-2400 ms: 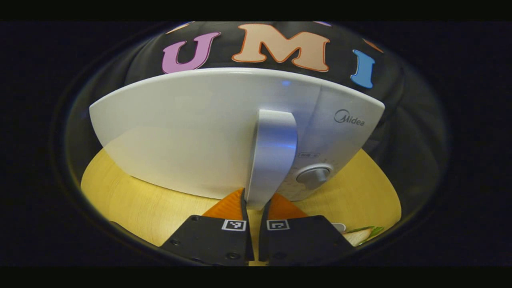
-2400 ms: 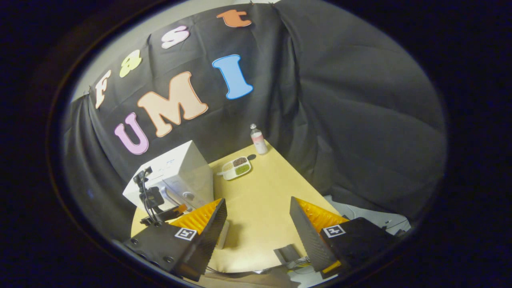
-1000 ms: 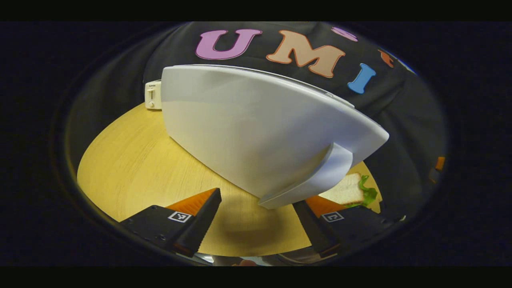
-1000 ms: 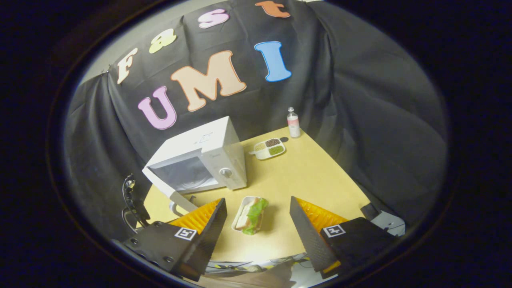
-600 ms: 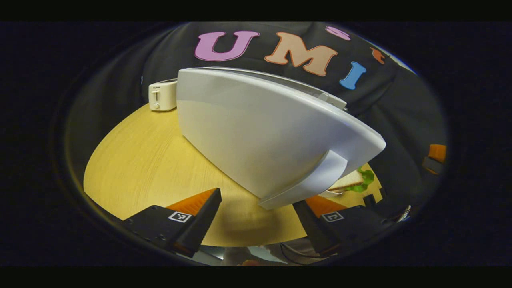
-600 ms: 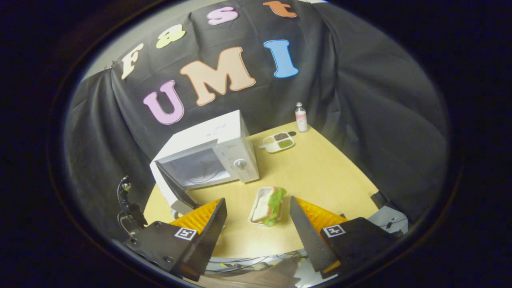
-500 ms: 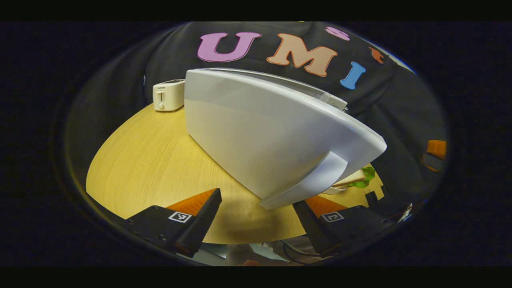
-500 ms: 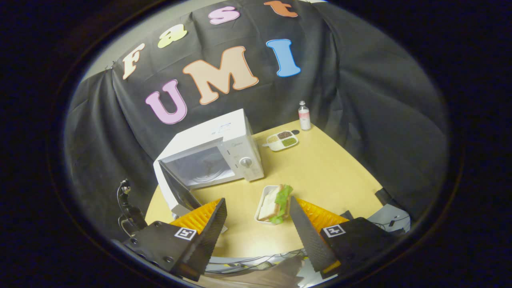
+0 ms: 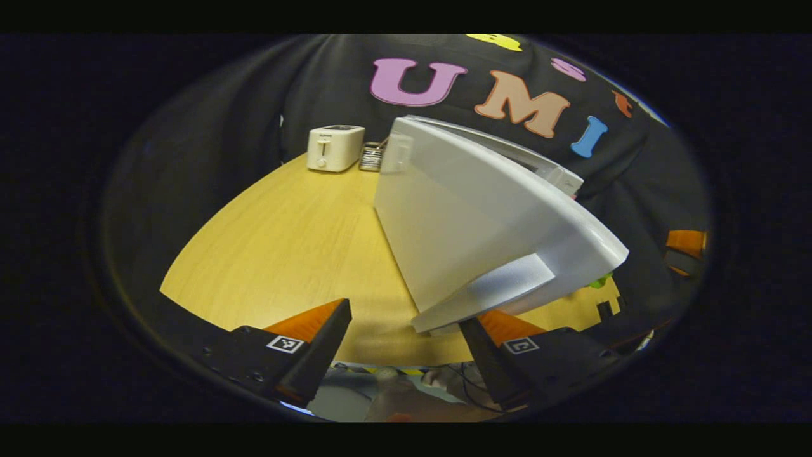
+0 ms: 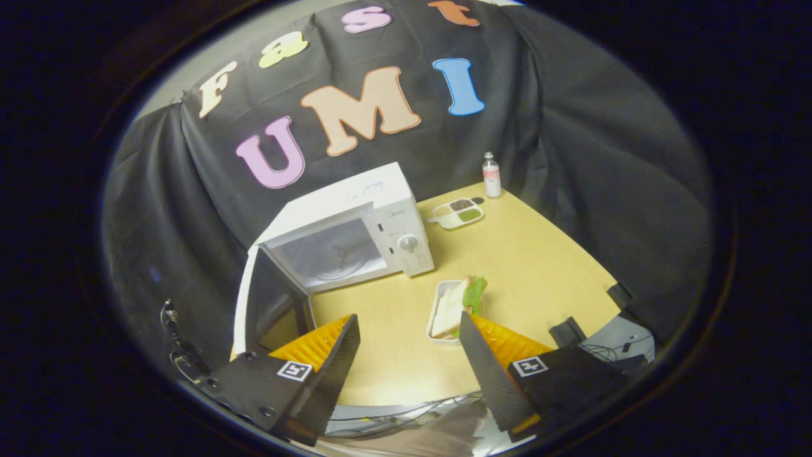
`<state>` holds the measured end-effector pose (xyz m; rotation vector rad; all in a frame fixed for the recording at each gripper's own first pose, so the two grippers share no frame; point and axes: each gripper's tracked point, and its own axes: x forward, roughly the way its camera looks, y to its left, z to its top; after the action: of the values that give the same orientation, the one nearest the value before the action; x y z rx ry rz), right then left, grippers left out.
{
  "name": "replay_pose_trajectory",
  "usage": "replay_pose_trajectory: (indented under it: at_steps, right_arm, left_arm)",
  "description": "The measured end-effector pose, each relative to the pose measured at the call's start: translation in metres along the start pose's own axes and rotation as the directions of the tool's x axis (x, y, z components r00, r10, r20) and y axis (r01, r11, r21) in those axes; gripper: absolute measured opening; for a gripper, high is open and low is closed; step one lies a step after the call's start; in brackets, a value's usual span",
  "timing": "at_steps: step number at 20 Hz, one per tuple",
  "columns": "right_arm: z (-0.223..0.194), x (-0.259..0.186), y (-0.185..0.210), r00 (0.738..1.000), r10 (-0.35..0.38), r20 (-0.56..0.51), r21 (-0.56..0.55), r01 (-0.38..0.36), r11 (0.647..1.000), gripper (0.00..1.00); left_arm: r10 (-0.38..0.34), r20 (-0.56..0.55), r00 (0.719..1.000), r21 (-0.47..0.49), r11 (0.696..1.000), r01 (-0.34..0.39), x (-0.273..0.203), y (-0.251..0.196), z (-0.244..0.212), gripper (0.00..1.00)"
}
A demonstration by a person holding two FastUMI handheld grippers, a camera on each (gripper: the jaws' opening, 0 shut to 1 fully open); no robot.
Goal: Open the microwave oven with the left hand, put the food in, and close the microwave oven.
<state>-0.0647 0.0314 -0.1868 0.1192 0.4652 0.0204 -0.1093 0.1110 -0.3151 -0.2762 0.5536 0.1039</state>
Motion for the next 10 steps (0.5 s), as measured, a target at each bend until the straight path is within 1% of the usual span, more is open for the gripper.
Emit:
replay_pose_trajectory:
  at_steps: [1, 2, 3, 4, 7, 8, 10]
  right_arm:
    - [-0.001, 0.001, -0.001, 1.000, -0.009, -0.006, -0.006, 0.009, 1.000, 0.91]
    - [-0.003, 0.001, -0.001, 1.000, -0.014, -0.010, -0.010, 0.014, 1.000, 0.91]
    - [-0.004, 0.001, 0.000, 1.000, -0.017, -0.013, -0.012, 0.017, 1.000, 1.00]
    - [-0.005, 0.002, 0.001, 1.000, -0.017, -0.017, -0.011, 0.017, 1.000, 0.91]
    - [-0.009, 0.005, 0.000, 0.999, -0.026, -0.037, -0.017, 0.026, 1.000, 0.91]
    - [-0.011, 0.005, -0.003, 0.998, -0.035, -0.043, -0.024, 0.034, 0.999, 0.98]
    - [-0.014, 0.007, -0.008, 0.997, -0.052, -0.061, -0.038, 0.050, 0.998, 0.98]
  left_arm:
    - [0.014, 0.012, 1.000, -0.011, 1.000, -0.014, -0.005, 0.010, 0.002, 0.98]
    - [0.024, 0.022, 0.999, -0.019, 1.000, -0.024, -0.007, 0.020, 0.005, 0.94]
    - [0.039, 0.033, 0.999, -0.024, 0.999, -0.038, -0.011, 0.031, 0.007, 0.98]
    - [0.057, 0.035, 0.998, -0.024, 0.998, -0.056, -0.015, 0.041, 0.009, 0.98]
    - [0.077, 0.033, 0.996, -0.045, 0.996, -0.075, -0.025, 0.058, 0.011, 0.97]
    - [0.081, 0.037, 0.996, -0.050, 0.996, -0.079, -0.027, 0.061, 0.012, 0.97]
    - [0.094, 0.048, 0.994, -0.057, 0.994, -0.091, -0.031, 0.069, 0.012, 0.98]
